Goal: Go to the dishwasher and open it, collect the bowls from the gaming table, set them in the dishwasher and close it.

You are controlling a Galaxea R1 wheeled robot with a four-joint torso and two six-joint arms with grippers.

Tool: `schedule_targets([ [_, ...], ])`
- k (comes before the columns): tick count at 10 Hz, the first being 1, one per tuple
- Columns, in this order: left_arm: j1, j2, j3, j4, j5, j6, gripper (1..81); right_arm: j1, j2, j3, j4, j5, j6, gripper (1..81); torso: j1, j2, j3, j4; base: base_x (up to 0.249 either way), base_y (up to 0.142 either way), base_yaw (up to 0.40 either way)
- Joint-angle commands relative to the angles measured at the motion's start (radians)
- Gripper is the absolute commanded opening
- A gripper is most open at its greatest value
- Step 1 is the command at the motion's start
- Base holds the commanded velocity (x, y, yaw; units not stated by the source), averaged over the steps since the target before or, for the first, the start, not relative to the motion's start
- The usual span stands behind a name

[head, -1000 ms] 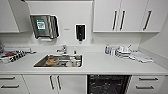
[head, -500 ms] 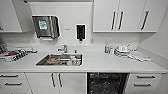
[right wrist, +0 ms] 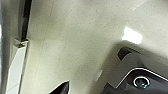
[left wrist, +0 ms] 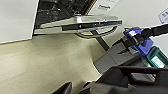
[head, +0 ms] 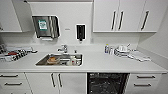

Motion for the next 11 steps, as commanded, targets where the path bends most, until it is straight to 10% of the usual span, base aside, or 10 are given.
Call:
schedule_targets([
  [1,0.009,0.053,-0.186,-0.097,0.024,-0.016,81.1,0.034,-0.071,0.093,-0.046,0.032,-0.360,81.1,0.000,0.000,0.000,0.000,0.000,0.000,0.000],
  [5,0.149,0.179,-0.422,-0.135,-0.034,-0.014,81.1,-0.069,-0.132,0.294,-0.055,0.145,-0.767,81.1,0.000,0.000,0.000,0.000,0.000,0.000,0.000],
  [11,0.288,0.303,-0.605,-0.138,-0.115,-0.016,81.1,-0.183,-0.133,0.411,-0.057,0.216,-0.967,81.1,-0.064,0.100,0.000,0.000,0.000,0.000,0.000],
])
